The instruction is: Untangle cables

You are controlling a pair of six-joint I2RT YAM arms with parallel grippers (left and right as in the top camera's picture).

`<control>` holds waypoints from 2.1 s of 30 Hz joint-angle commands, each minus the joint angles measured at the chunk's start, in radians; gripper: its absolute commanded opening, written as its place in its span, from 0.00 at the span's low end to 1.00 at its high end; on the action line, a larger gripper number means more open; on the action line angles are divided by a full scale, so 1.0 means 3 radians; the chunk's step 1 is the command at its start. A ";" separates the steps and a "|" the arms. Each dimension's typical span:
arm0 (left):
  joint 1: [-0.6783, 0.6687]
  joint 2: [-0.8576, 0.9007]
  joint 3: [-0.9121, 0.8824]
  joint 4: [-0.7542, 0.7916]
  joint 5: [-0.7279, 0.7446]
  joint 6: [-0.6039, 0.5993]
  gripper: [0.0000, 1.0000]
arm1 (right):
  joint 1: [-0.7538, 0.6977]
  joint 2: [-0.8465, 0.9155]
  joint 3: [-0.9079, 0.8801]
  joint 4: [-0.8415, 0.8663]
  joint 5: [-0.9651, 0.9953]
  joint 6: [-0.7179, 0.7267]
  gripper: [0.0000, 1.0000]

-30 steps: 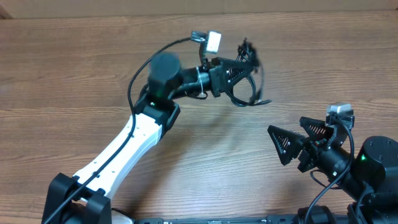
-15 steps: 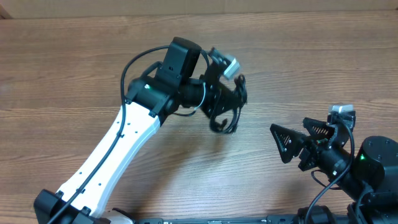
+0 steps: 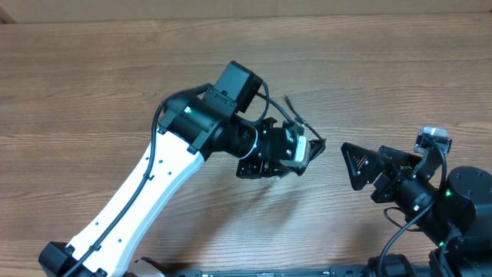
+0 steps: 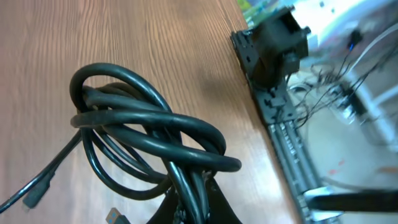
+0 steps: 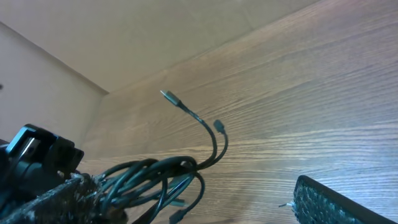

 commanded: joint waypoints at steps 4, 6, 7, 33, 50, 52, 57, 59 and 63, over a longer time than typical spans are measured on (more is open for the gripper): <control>-0.0028 -0.0046 0.0107 0.0225 0.0098 0.0752 0.04 | 0.0009 0.0010 0.0085 0.0121 -0.0033 0.0917 1.00; -0.0028 -0.0046 0.0107 0.0249 0.0098 0.0895 0.04 | 0.0009 0.0010 0.0085 0.0155 -0.0159 0.1185 1.00; -0.0028 -0.0046 0.0107 0.0258 0.0100 0.0982 0.04 | 0.0009 0.0010 0.0085 0.0175 -0.0242 0.1269 1.00; -0.0286 -0.0046 0.0107 0.0960 -0.0019 0.1849 0.04 | 0.0009 0.0047 0.0084 0.0465 -0.1066 0.1579 0.80; -0.0507 -0.0046 0.0107 0.1339 -0.0671 0.1829 0.04 | 0.0009 0.0251 0.0078 0.0390 -0.1064 0.1565 0.32; -0.0526 -0.0046 0.0107 0.1339 -0.0851 0.1765 0.04 | 0.0009 0.0272 0.0078 0.0378 -0.1064 0.1565 0.29; -0.0526 -0.0046 0.0107 0.1349 -0.1083 0.1583 0.04 | 0.0009 0.0278 0.0078 0.0345 -0.1006 0.1545 0.29; -0.0526 -0.0046 0.0107 0.1353 -0.1094 0.1582 0.04 | 0.0009 0.0278 0.0078 0.0313 -0.0959 0.1472 0.28; -0.0526 -0.0046 0.0108 0.1442 -0.1102 0.1353 0.04 | 0.0009 0.0278 0.0078 0.0264 -0.0888 0.1466 0.14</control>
